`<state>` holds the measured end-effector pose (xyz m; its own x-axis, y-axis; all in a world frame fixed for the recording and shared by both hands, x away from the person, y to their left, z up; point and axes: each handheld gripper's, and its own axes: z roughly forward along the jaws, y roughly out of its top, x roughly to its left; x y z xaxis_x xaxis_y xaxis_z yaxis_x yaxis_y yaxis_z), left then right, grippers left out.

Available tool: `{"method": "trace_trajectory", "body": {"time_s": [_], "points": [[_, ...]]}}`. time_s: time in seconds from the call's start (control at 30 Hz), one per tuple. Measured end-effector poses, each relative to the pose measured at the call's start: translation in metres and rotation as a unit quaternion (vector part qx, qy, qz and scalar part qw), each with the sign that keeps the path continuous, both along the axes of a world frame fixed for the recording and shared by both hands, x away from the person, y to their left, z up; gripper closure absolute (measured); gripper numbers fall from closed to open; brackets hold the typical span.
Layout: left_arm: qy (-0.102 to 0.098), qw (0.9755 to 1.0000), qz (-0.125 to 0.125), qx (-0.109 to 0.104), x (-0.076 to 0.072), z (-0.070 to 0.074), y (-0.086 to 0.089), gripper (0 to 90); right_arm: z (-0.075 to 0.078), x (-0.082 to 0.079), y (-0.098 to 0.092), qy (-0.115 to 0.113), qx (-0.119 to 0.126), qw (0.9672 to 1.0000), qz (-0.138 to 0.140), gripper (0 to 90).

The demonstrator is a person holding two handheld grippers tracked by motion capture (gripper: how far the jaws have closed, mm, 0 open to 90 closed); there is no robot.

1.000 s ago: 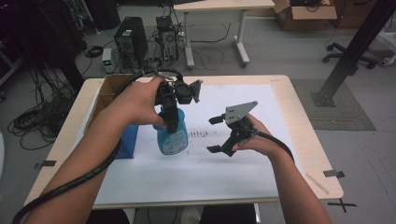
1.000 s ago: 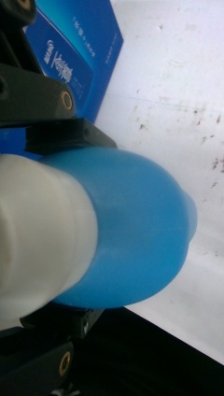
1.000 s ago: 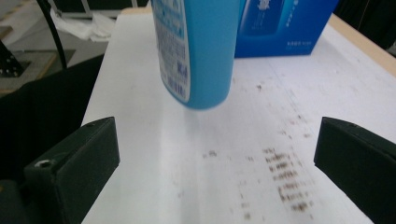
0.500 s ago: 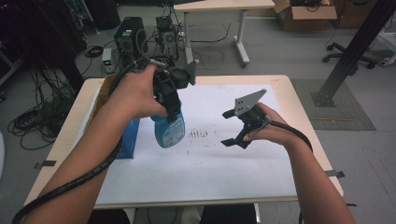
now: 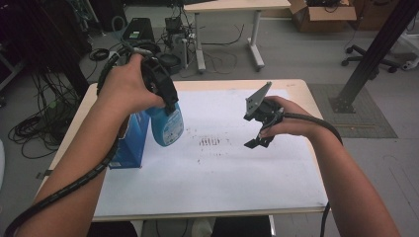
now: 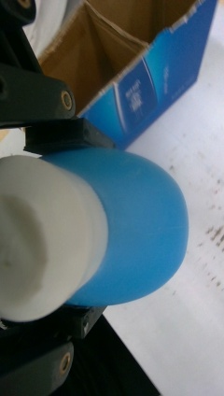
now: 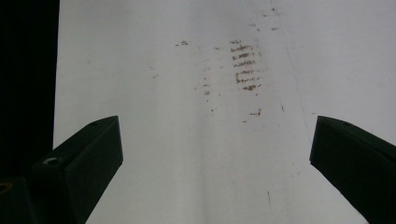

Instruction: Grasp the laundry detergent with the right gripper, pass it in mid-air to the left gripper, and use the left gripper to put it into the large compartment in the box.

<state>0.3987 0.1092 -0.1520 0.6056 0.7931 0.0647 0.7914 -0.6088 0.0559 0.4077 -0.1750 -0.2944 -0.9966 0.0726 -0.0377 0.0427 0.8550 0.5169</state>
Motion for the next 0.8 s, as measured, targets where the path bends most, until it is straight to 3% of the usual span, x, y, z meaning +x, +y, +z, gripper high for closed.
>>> {"method": "trace_trajectory", "body": {"time_s": [0.2,0.37,0.5,0.8], "points": [[-0.001,0.9996,0.024,-0.011,0.005,0.014,0.020,37.8,0.002,0.003,0.003,0.015,-0.054,0.9982,0.020,3.3],[-0.003,0.9988,0.043,-0.021,0.007,0.026,0.036,37.8,0.001,0.004,0.005,0.023,-0.081,0.9962,0.022,5.3],[-0.004,0.9984,0.054,-0.014,0.007,0.034,0.043,37.8,0.003,0.005,0.003,0.033,-0.101,0.9942,0.020,5.1],[-0.005,0.9932,0.113,-0.025,0.010,0.051,0.063,37.8,0.019,0.007,0.001,0.038,-0.136,0.9898,0.017,6.8]]}}
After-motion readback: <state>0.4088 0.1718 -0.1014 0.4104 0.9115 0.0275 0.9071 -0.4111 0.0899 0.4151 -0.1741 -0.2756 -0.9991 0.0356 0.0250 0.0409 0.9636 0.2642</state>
